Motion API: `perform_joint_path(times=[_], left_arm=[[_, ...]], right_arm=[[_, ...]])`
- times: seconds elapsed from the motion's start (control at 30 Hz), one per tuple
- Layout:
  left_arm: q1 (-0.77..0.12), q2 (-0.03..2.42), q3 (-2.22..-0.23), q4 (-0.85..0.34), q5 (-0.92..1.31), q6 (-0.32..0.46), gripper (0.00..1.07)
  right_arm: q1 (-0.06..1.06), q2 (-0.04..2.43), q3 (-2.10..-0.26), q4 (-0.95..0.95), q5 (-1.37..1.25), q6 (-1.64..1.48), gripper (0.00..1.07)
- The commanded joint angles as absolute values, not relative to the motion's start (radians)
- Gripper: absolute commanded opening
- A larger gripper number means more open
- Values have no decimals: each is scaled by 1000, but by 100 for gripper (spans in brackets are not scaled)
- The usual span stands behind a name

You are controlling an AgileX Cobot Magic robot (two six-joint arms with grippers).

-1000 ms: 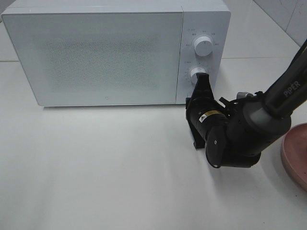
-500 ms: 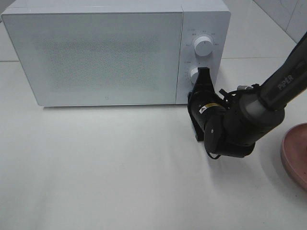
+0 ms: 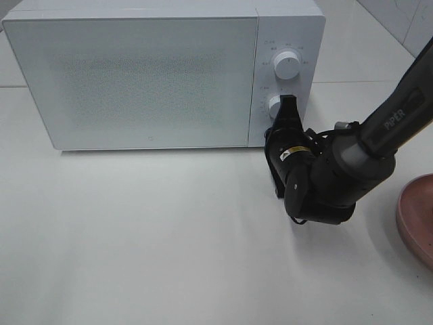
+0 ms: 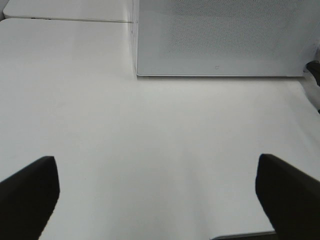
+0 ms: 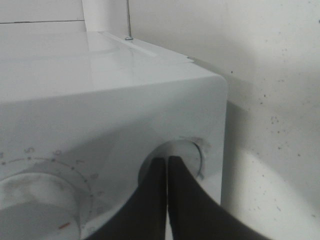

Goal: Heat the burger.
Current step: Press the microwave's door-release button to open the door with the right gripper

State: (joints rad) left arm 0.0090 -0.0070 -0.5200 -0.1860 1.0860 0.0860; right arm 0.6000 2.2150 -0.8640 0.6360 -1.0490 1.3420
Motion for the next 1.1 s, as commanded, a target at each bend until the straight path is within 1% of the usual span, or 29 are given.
perform_joint_path(times=[0.03, 0.27, 0.43, 0.57, 1.1], left_arm=[[5, -24, -517, -186, 1073, 84, 100], [5, -24, -517, -186, 1073, 84, 100], [5, -24, -517, -186, 1073, 84, 100], [5, -24, -517, -186, 1073, 84, 100], [5, -24, -517, -186, 1073, 84, 100]], right_arm=[[596, 2213, -912, 642, -1114, 1338, 0], [596, 2213, -970, 699, -1108, 1311, 0], [596, 2213, -1034, 756, -1107, 1236, 0], [596, 2215, -1094, 819, -1048, 1148, 0], [599, 2209, -1106, 818, -960, 1116, 1]])
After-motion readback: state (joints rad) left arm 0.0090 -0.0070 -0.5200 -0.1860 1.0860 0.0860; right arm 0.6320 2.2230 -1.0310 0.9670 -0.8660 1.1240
